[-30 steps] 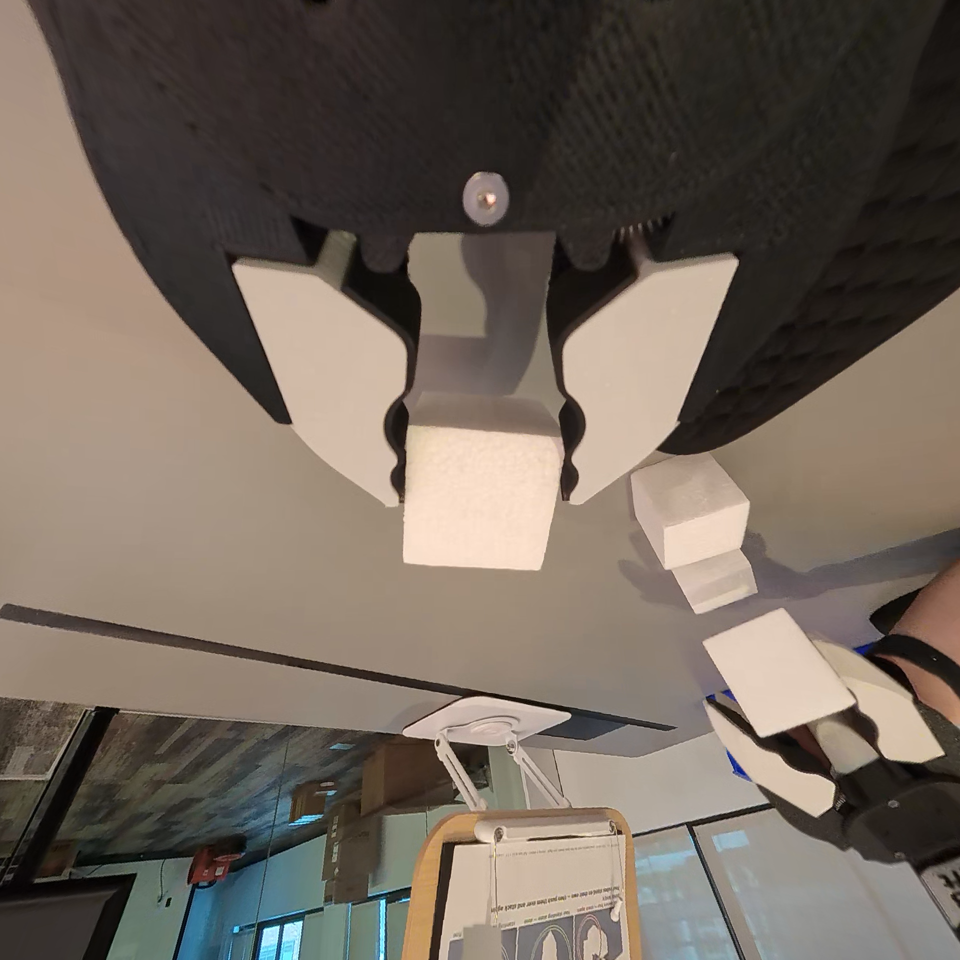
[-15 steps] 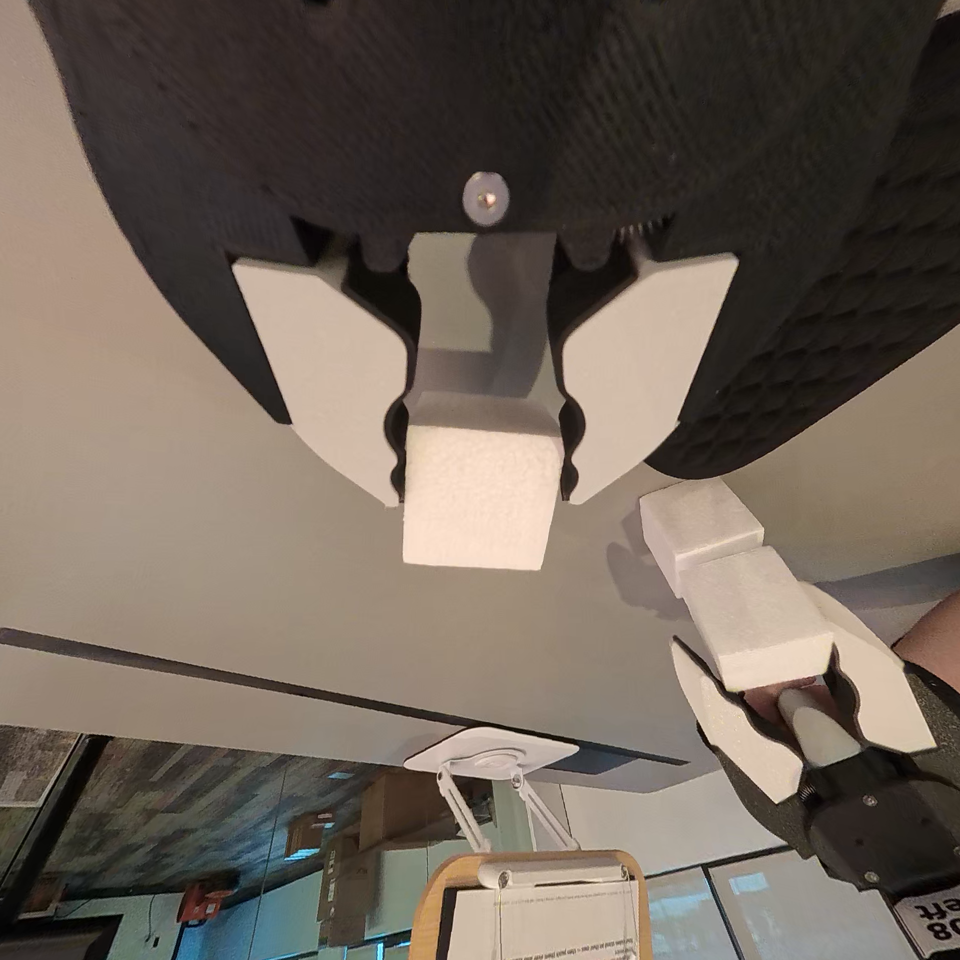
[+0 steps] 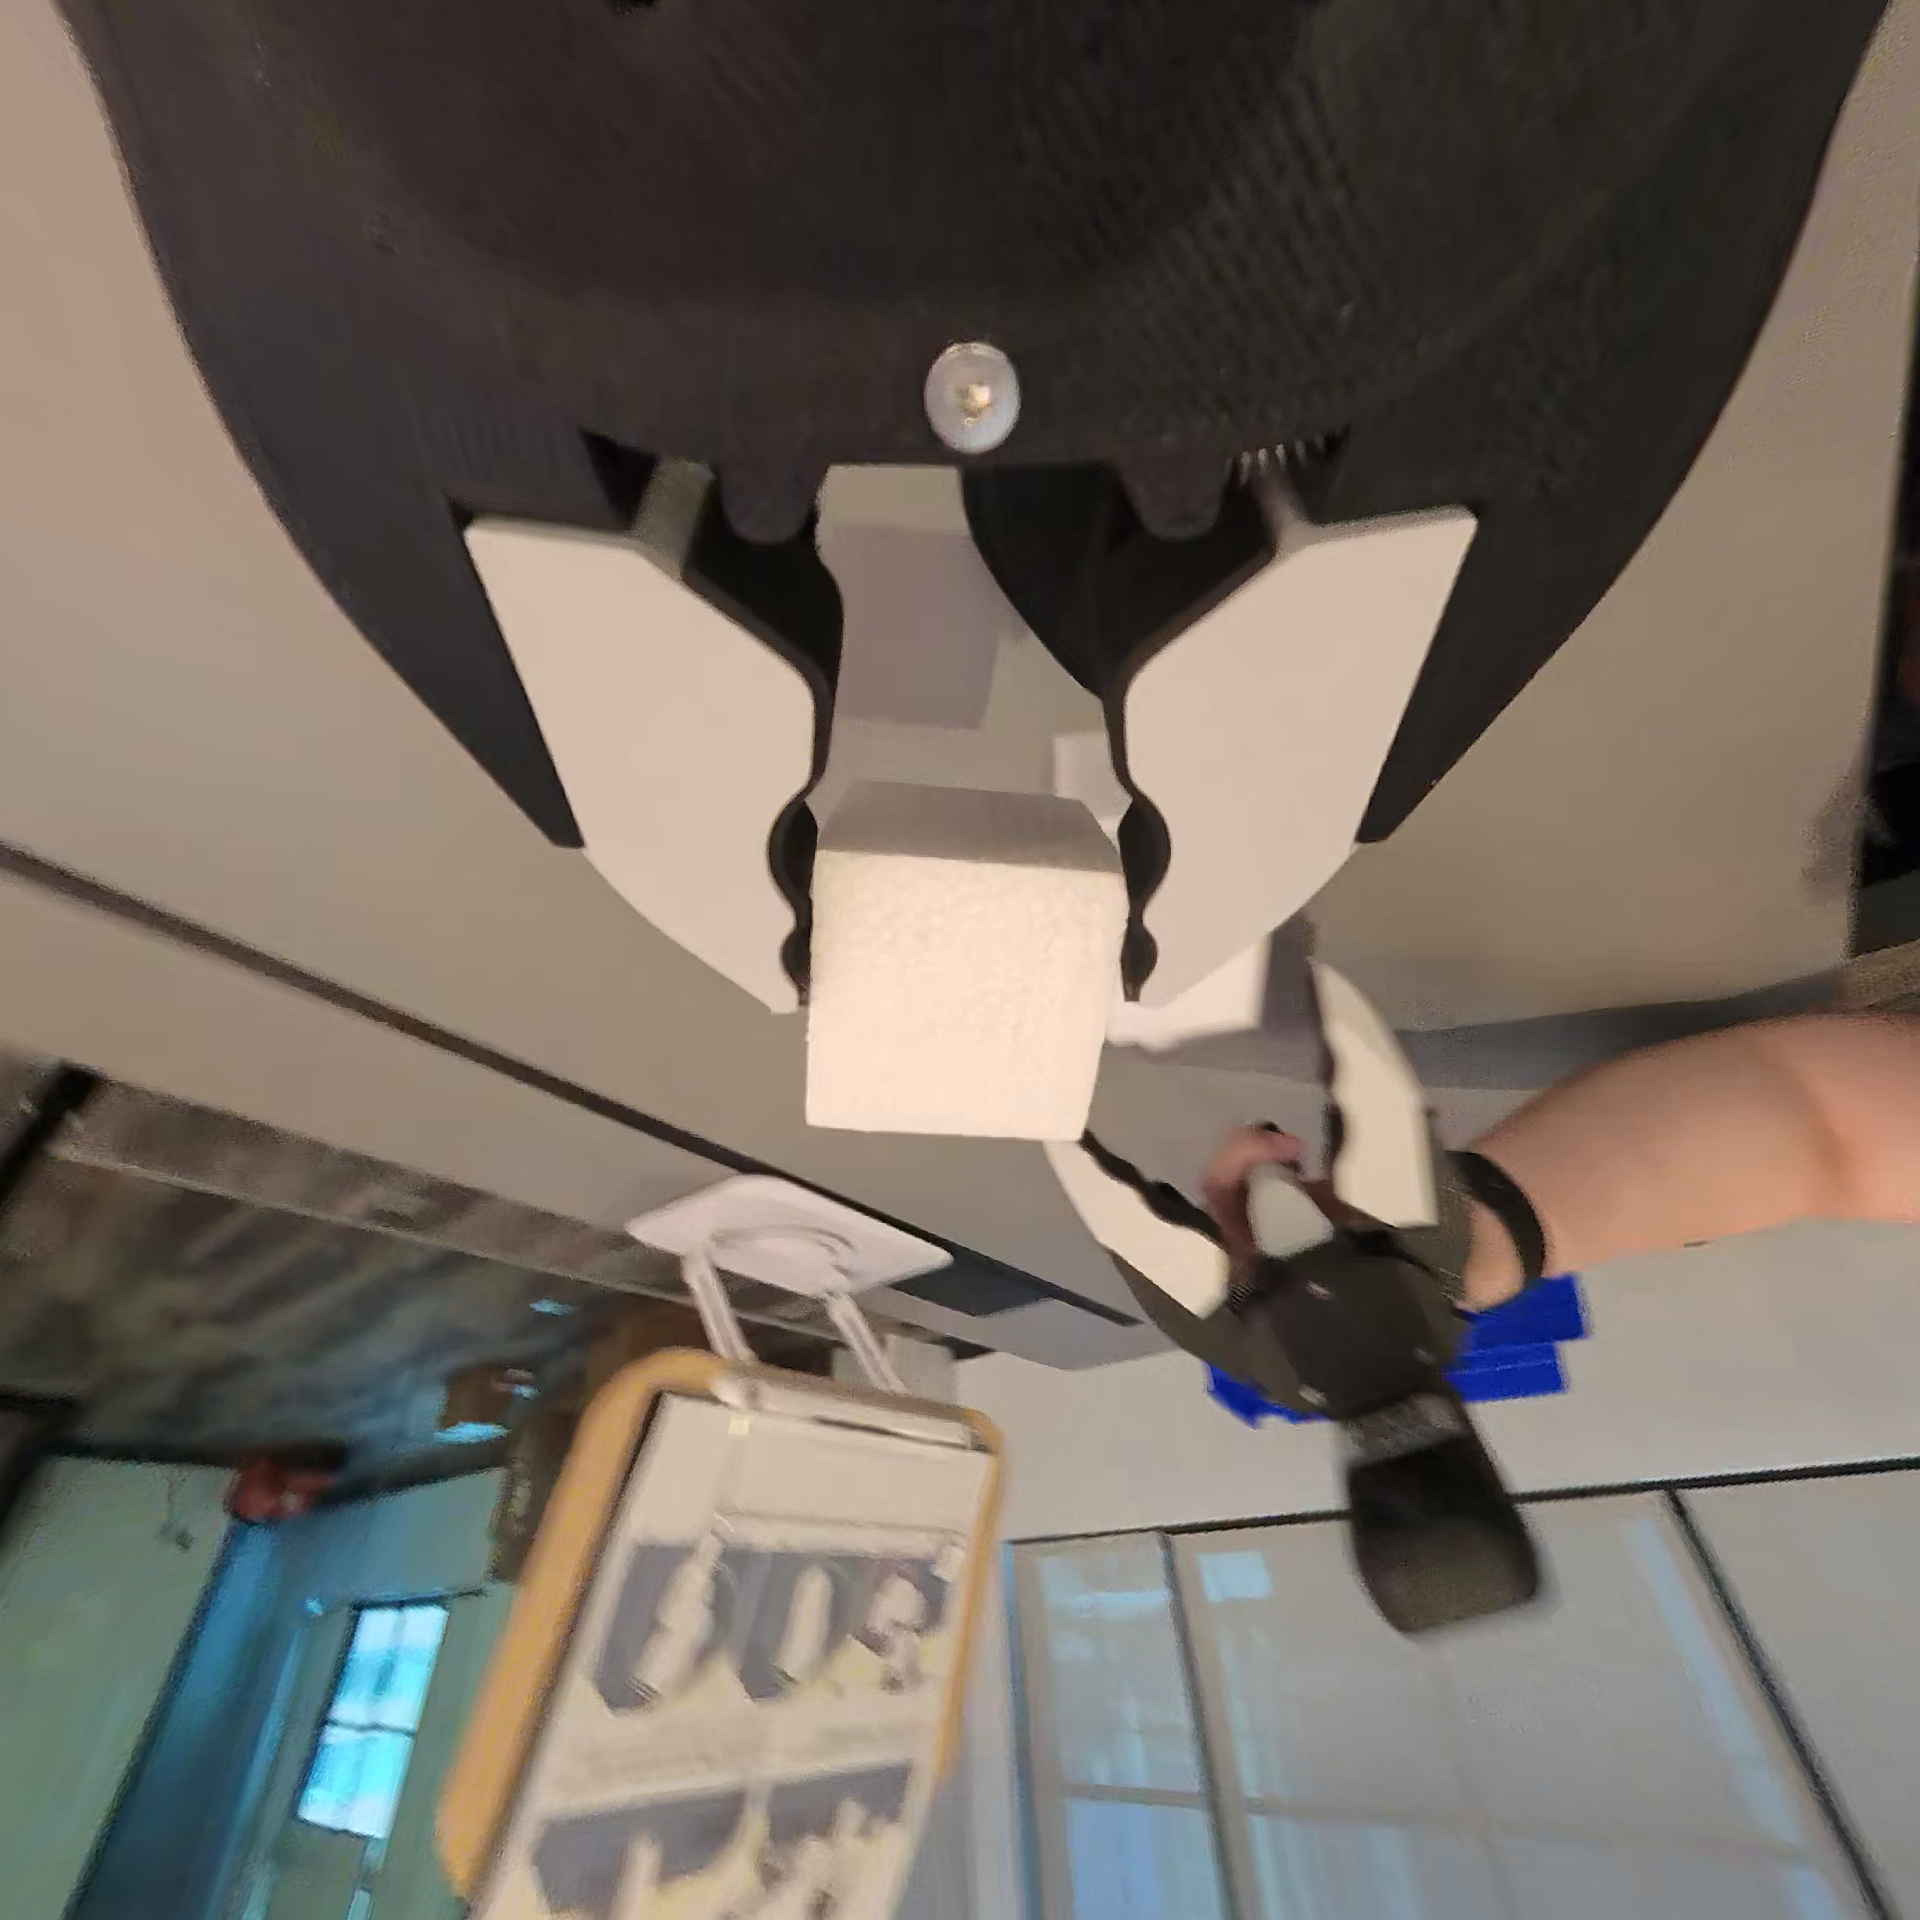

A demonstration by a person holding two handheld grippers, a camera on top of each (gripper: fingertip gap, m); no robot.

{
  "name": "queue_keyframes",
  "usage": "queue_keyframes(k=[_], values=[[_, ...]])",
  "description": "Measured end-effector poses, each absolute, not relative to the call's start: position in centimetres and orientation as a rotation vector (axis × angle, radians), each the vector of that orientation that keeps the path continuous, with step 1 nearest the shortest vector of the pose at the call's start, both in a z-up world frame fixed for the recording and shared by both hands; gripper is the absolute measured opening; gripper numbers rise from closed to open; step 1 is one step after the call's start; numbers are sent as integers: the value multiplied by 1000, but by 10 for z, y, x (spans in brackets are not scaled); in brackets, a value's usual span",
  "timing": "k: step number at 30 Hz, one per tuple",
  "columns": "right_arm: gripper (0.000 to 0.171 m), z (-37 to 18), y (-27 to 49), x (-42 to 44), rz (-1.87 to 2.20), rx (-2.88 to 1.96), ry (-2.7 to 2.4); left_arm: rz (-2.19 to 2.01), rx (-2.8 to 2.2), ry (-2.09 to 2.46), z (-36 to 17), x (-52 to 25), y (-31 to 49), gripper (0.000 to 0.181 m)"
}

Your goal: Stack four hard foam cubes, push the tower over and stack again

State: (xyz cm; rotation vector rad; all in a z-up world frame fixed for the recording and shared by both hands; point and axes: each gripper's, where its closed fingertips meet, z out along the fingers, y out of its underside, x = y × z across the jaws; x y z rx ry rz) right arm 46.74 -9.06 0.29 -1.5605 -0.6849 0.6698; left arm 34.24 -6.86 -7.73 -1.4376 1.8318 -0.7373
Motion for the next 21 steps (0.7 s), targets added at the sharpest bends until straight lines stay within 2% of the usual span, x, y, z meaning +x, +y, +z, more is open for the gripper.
queue_keyframes(k=[3,7,11,21], values=[[57,17,-96,422,738,-1604,-827,-693,-1503,1807,-98,313,-55,98],[57,1,-89,387,699,-1770,-983,-679,-1572,1788,-124,297,-49,90],[57,-15,-85,375,645,-1865,-1040,-704,-1580,1764,-135,300,-46,62],[57,-29,-85,362,655,-1915,-1116,-755,-1610,1778,-132,292,-46,60]])
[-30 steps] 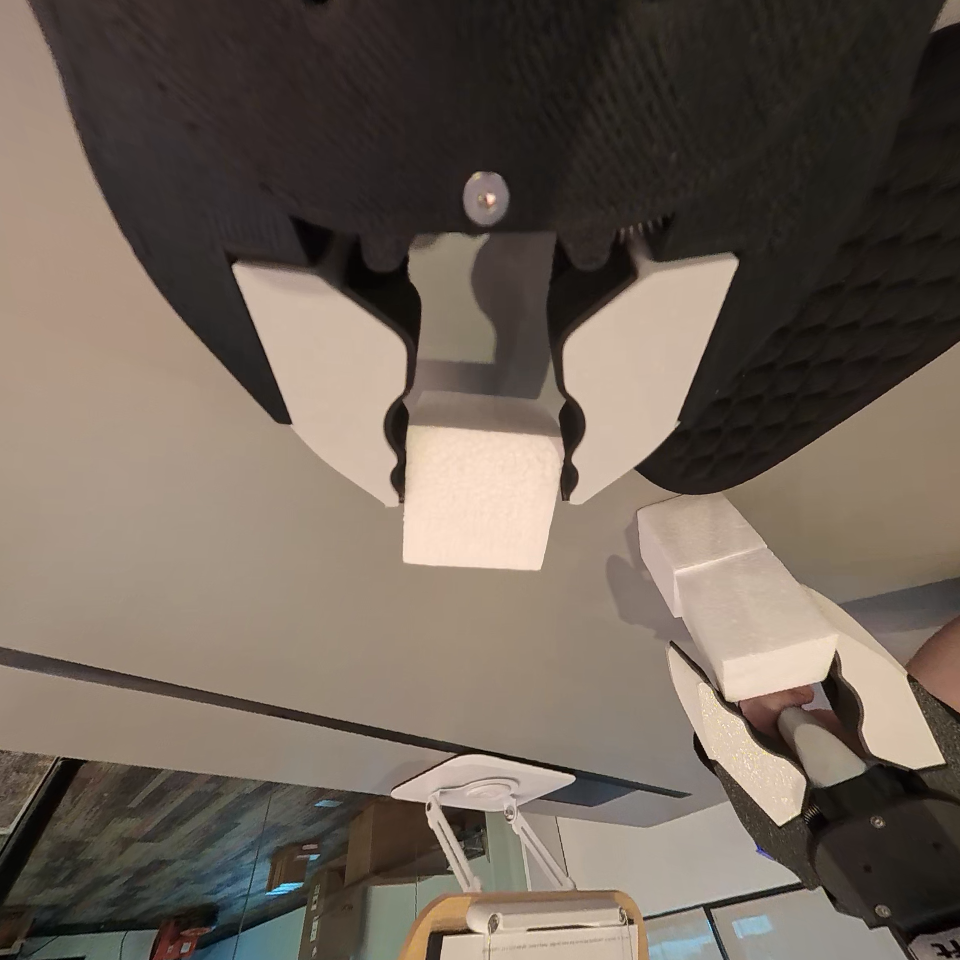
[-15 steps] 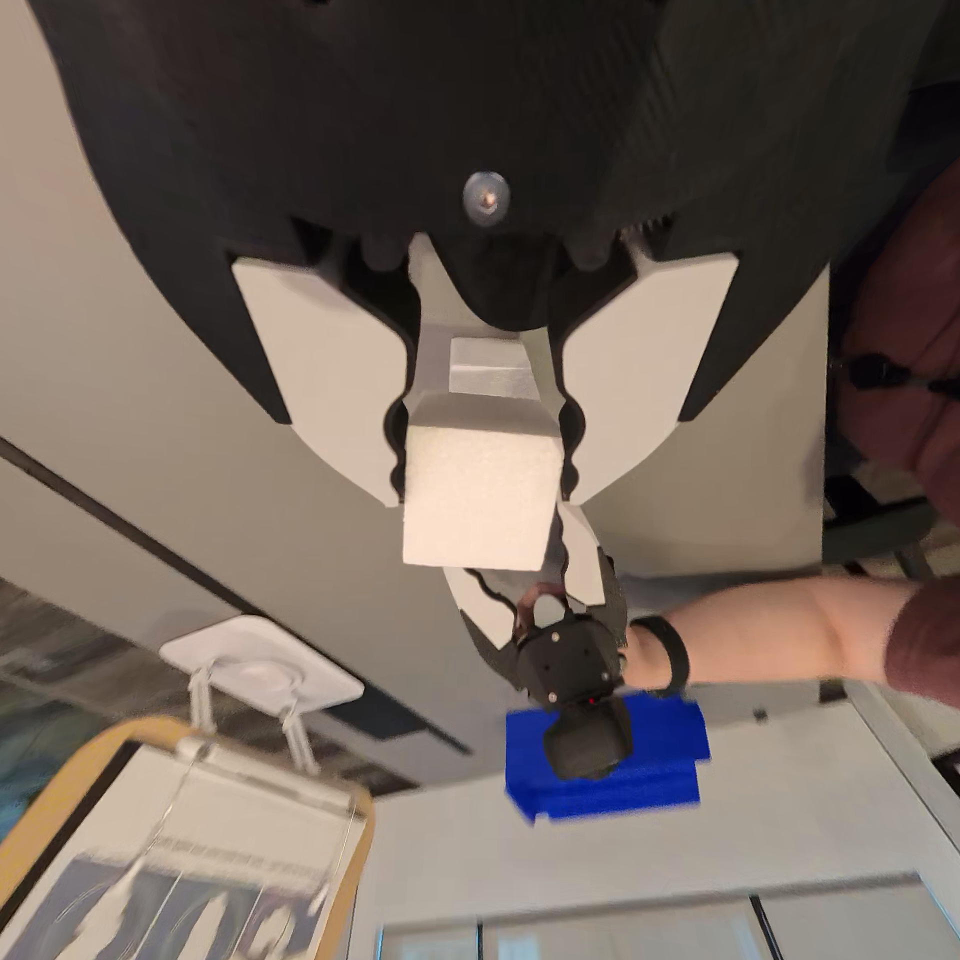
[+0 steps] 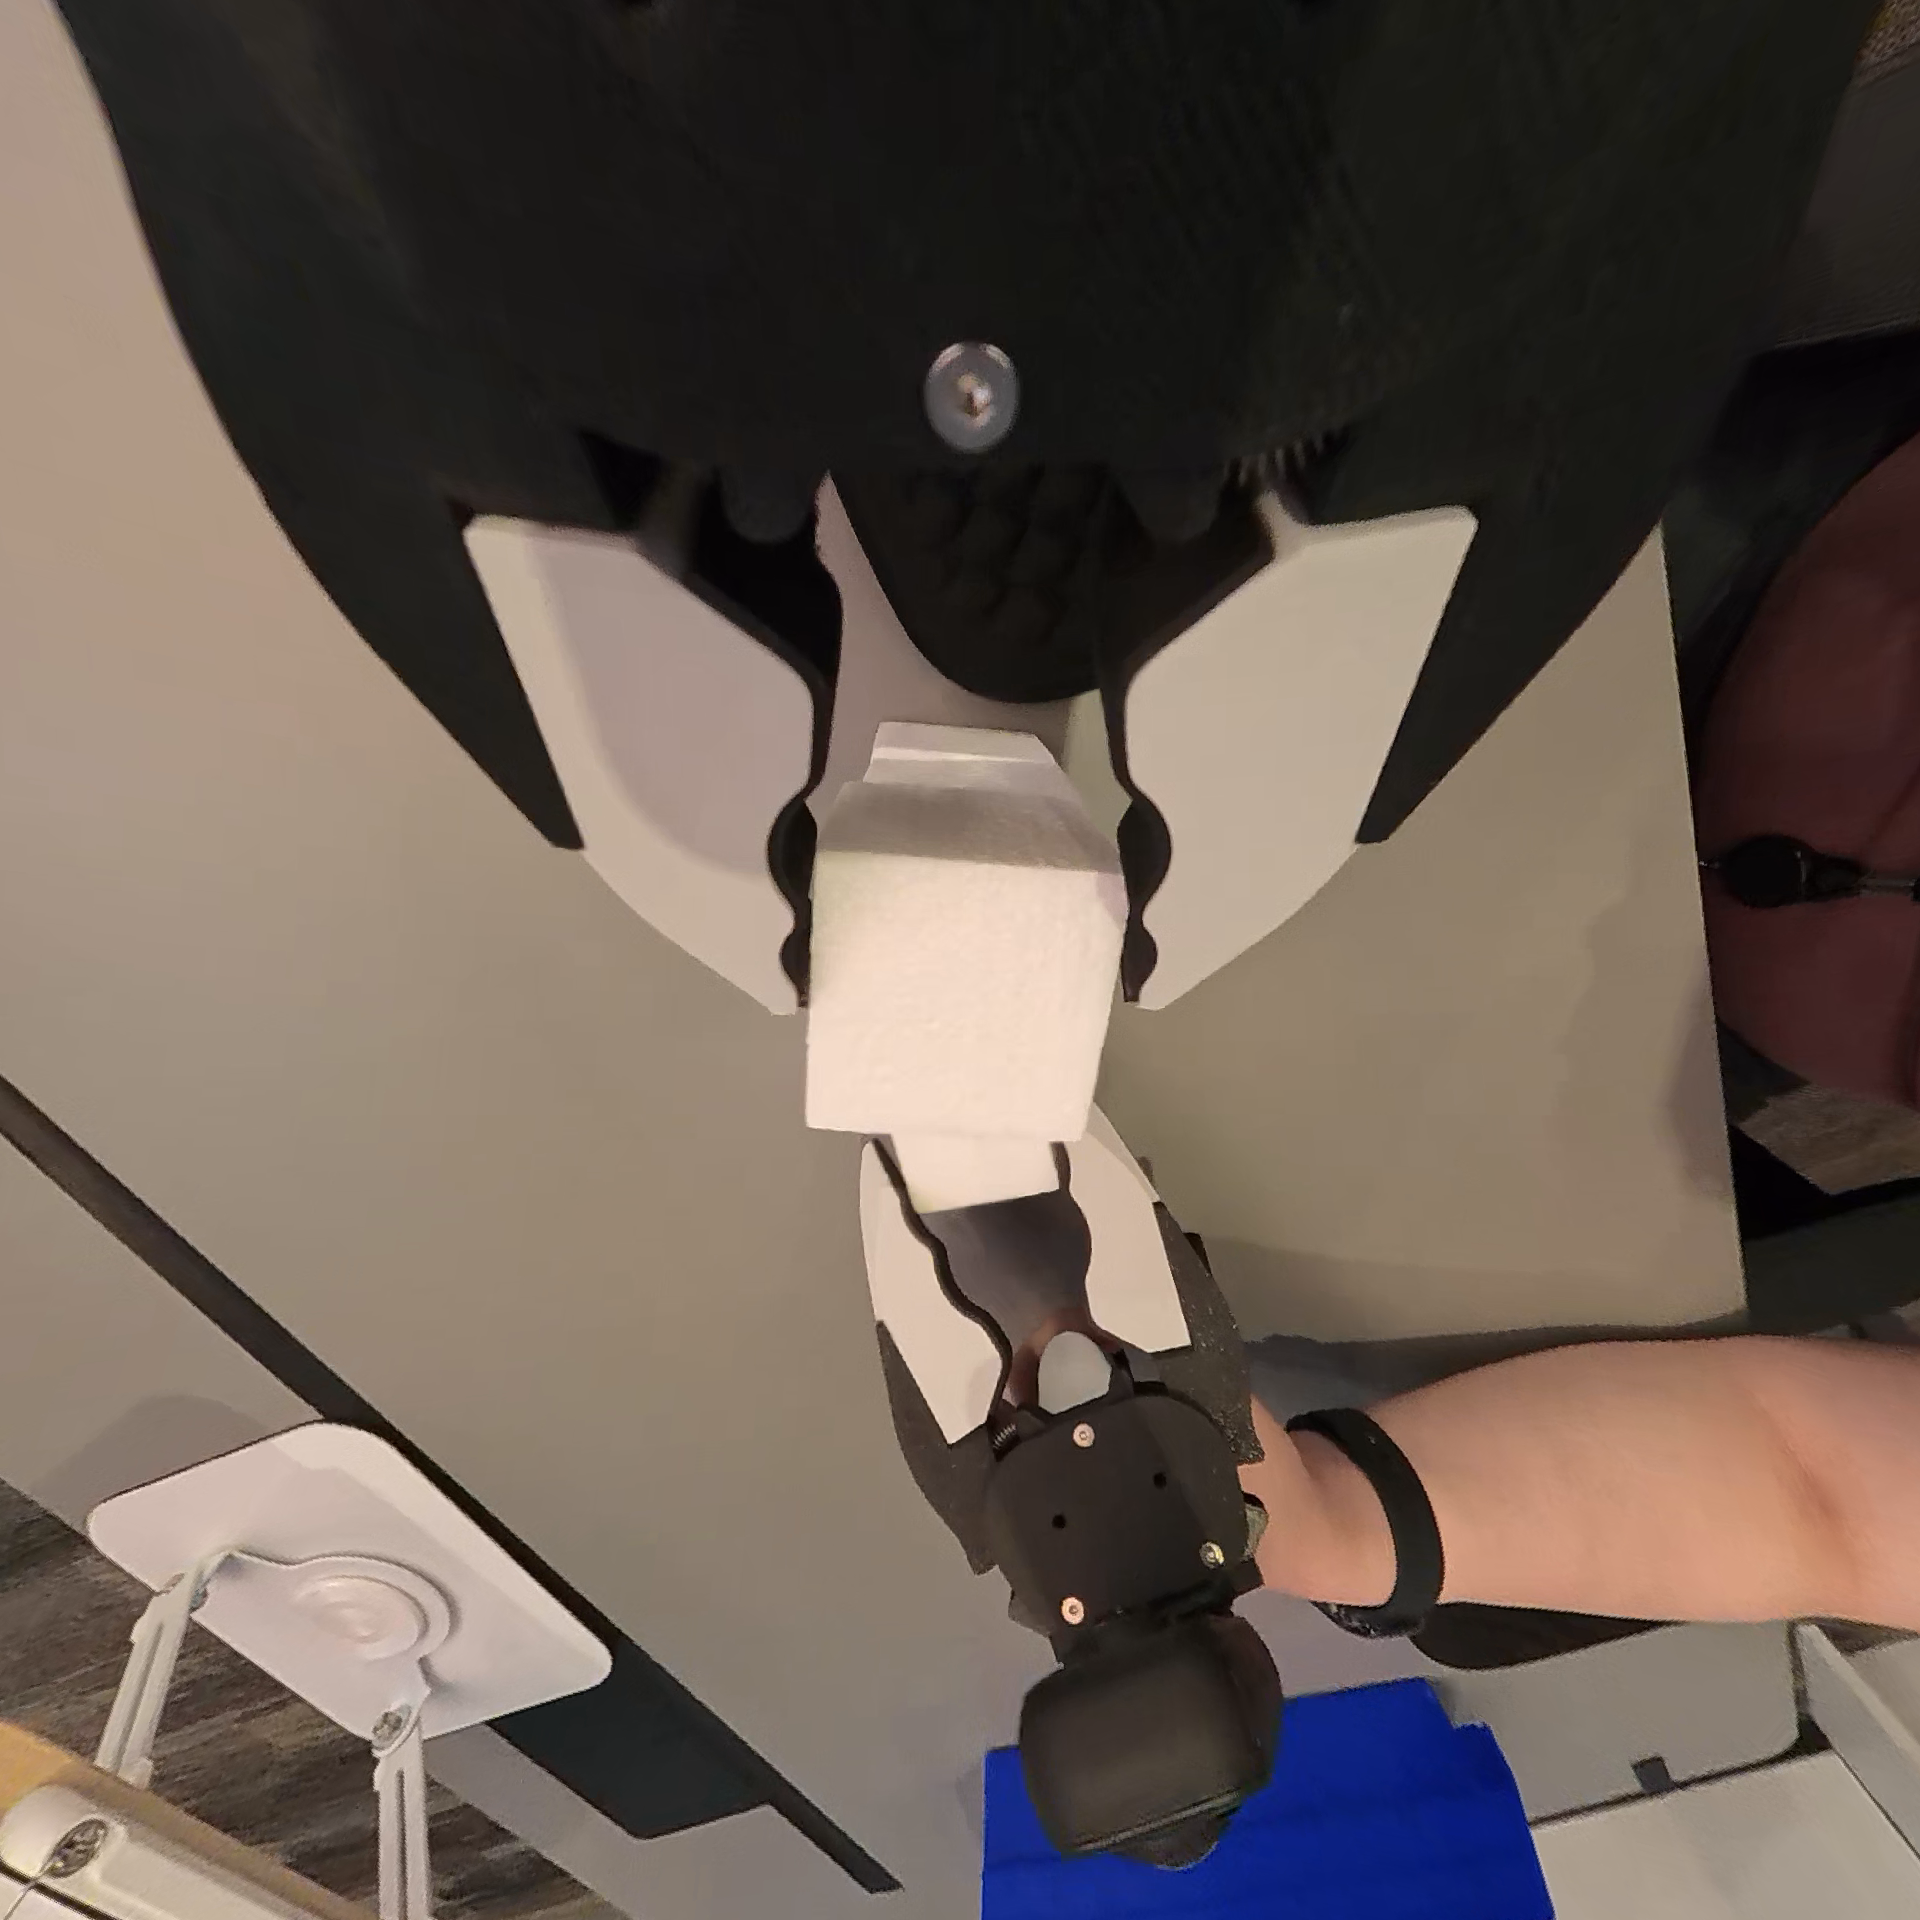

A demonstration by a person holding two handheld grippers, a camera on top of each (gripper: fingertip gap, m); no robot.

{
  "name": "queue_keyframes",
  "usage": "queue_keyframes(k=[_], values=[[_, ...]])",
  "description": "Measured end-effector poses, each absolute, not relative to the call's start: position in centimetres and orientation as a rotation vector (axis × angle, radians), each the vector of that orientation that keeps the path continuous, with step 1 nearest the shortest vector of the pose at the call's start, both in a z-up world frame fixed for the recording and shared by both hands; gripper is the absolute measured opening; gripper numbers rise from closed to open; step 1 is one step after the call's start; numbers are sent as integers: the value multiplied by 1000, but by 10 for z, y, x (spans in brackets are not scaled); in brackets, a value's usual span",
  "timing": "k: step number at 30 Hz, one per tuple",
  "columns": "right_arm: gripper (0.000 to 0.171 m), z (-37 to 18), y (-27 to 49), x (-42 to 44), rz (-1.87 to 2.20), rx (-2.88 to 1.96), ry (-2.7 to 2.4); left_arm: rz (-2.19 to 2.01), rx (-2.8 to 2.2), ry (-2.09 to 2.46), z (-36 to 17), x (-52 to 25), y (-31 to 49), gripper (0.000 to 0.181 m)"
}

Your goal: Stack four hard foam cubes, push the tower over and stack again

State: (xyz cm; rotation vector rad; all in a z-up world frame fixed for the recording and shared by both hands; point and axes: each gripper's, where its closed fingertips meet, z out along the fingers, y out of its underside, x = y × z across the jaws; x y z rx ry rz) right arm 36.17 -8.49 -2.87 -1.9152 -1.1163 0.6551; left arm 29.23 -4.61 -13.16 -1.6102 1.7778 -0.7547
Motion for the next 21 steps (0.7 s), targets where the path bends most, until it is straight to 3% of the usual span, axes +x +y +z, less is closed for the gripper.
queue_keyframes(k=[4,7,14,21], values=[[59,-28,-85,361,658,-1890,-1120,-736,-1596,1706,-107,286,-36,60],[77,-21,-92,362,676,-1817,-1100,-765,-1558,1601,-67,284,-29,60],[78,-25,-104,405,837,-1636,-885,-987,-1414,1665,39,334,-68,60],[75,-46,-100,432,866,-1672,-777,-826,-1353,1919,18,373,-87,61]])
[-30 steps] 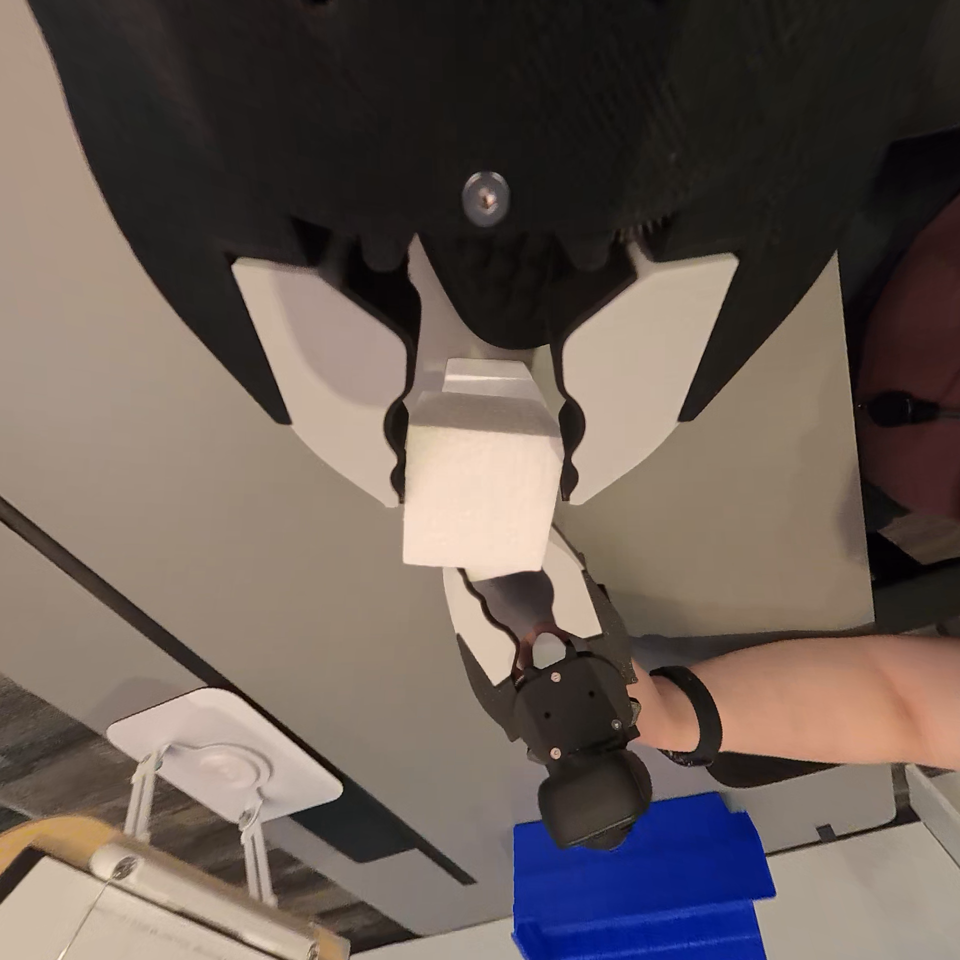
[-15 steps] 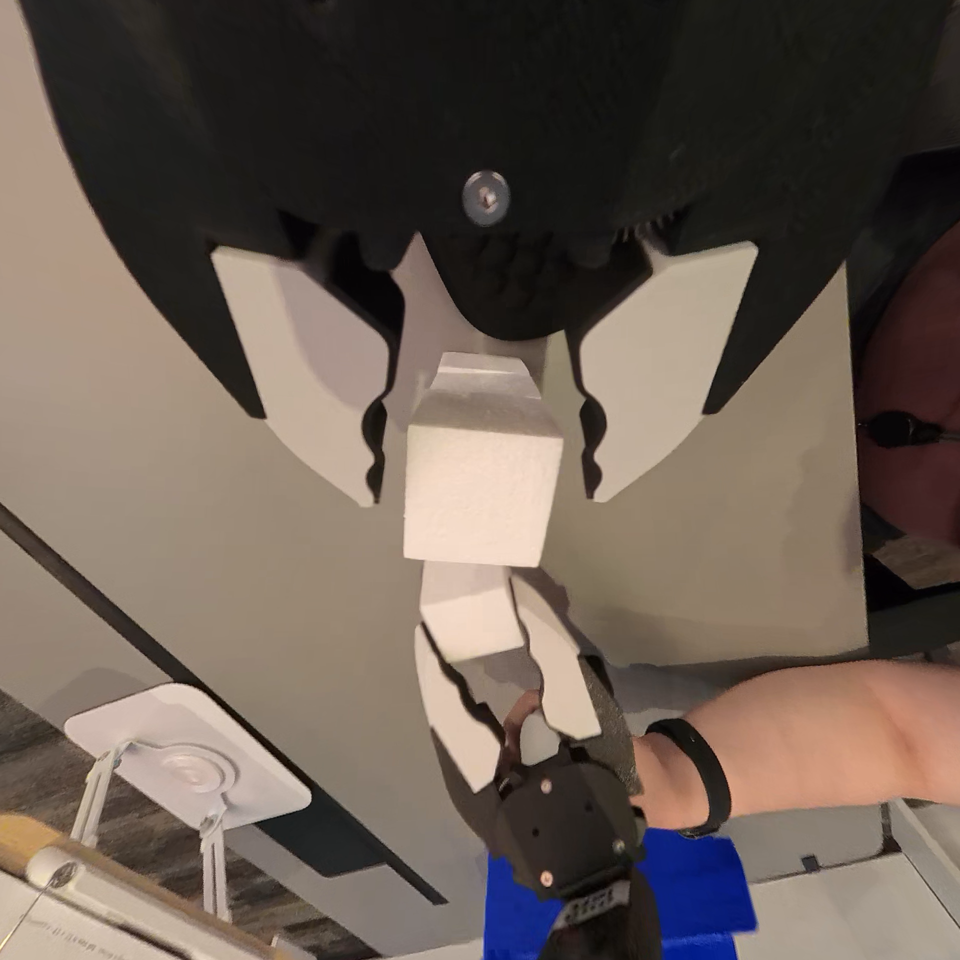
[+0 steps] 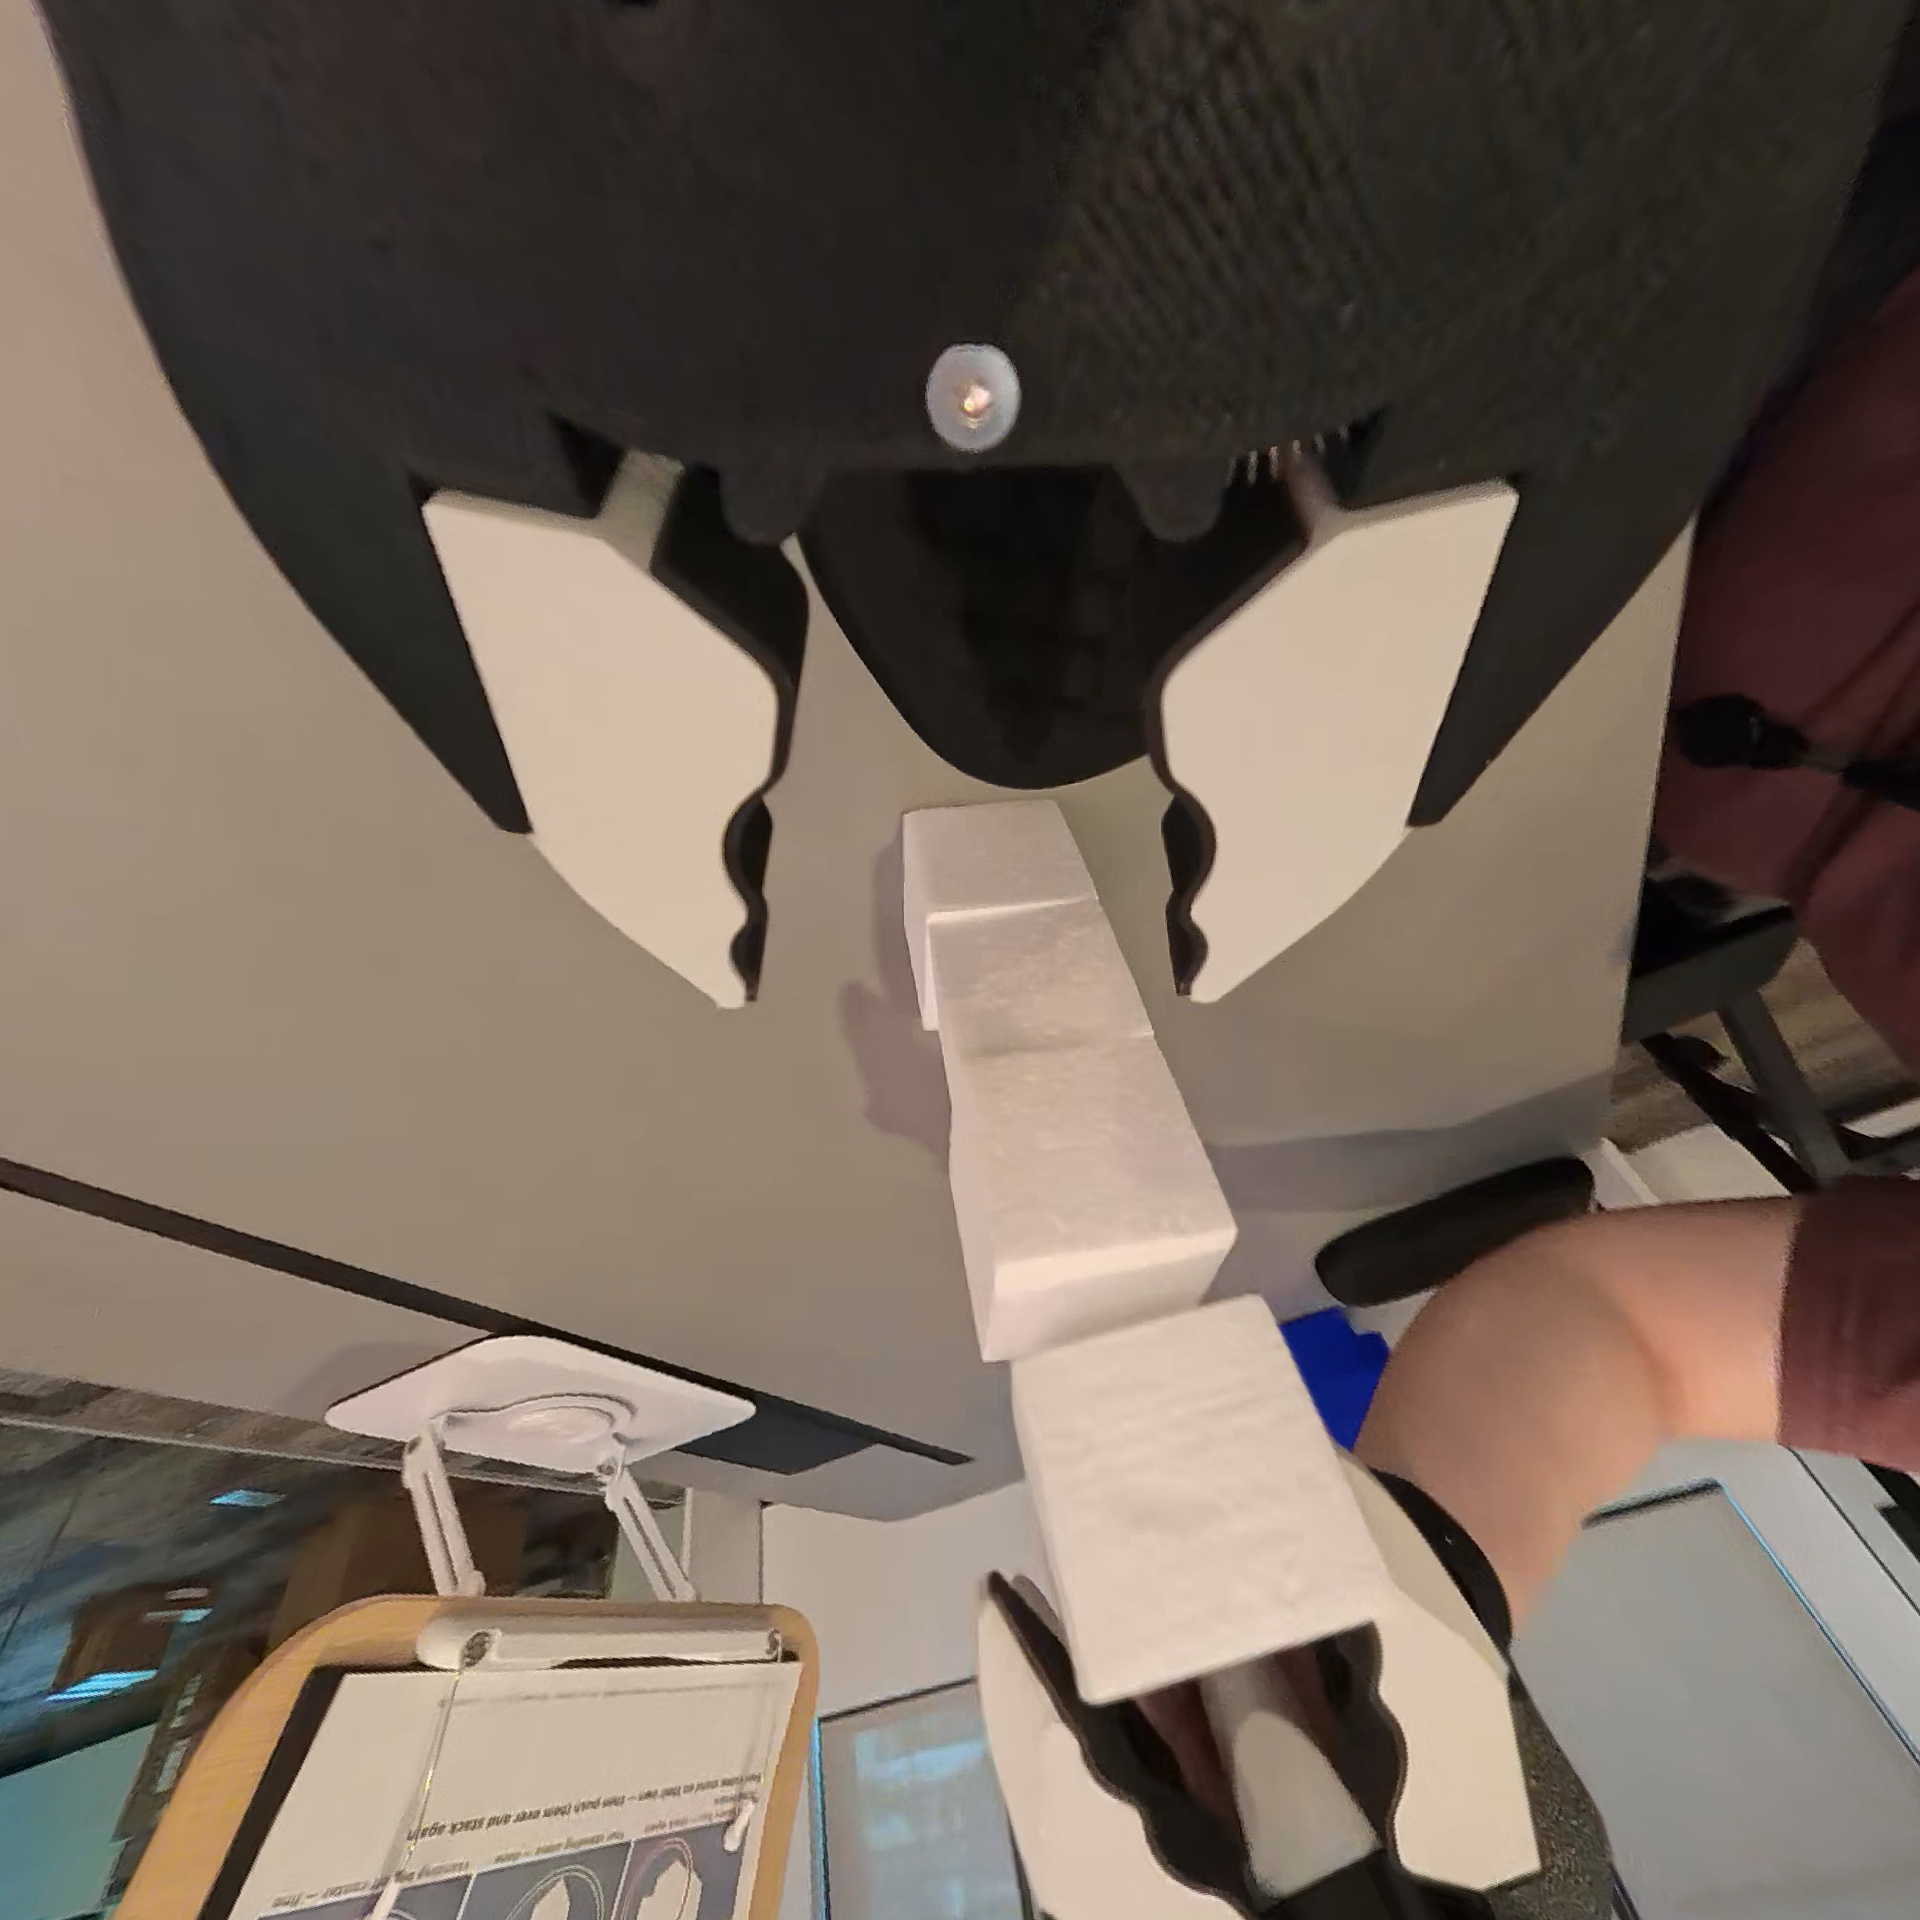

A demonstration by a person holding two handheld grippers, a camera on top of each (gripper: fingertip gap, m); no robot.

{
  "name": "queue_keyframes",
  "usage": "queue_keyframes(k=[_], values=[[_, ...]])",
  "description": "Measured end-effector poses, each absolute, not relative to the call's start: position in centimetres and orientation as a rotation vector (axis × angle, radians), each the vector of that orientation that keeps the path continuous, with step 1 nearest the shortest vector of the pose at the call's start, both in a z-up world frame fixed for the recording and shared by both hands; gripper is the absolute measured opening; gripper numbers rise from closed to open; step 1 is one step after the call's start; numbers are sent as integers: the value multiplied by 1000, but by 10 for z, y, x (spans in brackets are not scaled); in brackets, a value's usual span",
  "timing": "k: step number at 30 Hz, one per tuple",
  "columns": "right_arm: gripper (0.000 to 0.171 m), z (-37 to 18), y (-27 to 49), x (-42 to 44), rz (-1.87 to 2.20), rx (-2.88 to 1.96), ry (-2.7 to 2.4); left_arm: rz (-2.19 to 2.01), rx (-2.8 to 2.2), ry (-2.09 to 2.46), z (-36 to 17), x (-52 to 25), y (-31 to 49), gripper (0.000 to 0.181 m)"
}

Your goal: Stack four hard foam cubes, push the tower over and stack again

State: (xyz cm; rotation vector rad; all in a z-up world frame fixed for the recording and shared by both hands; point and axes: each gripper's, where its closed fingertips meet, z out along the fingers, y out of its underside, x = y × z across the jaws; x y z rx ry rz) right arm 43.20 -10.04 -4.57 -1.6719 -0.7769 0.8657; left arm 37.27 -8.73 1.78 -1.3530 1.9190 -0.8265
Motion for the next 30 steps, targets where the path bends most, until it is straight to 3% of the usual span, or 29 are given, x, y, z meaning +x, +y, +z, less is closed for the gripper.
queue_keyframes(k=[14,15,19,23,25,27,28,30], values=[[79,-65,-99,426,874,-1748,-797,-839,-1316,1979,10,382,-89,61],[80,-66,-98,426,872,-1753,-796,-816,-1311,1986,5,383,-88,63],[81,-70,-98,428,870,-1764,-798,-795,-1318,1957,-2,381,-87,99],[77,-76,-97,433,845,-1796,-779,-869,-1308,1780,21,357,-81,103],[55,-86,-98,441,791,-1904,-753,-872,-1316,1684,32,333,-73,96],[16,-103,-102,457,646,-2090,-705,-756,-1377,1563,39,302,-51,77],[1,-112,-106,467,567,-2209,-632,-677,-1412,1498,43,284,-38,62],[1,-126,-117,480,480,-2428,-421,-521,-1493,1324,54,246,-10,3]])
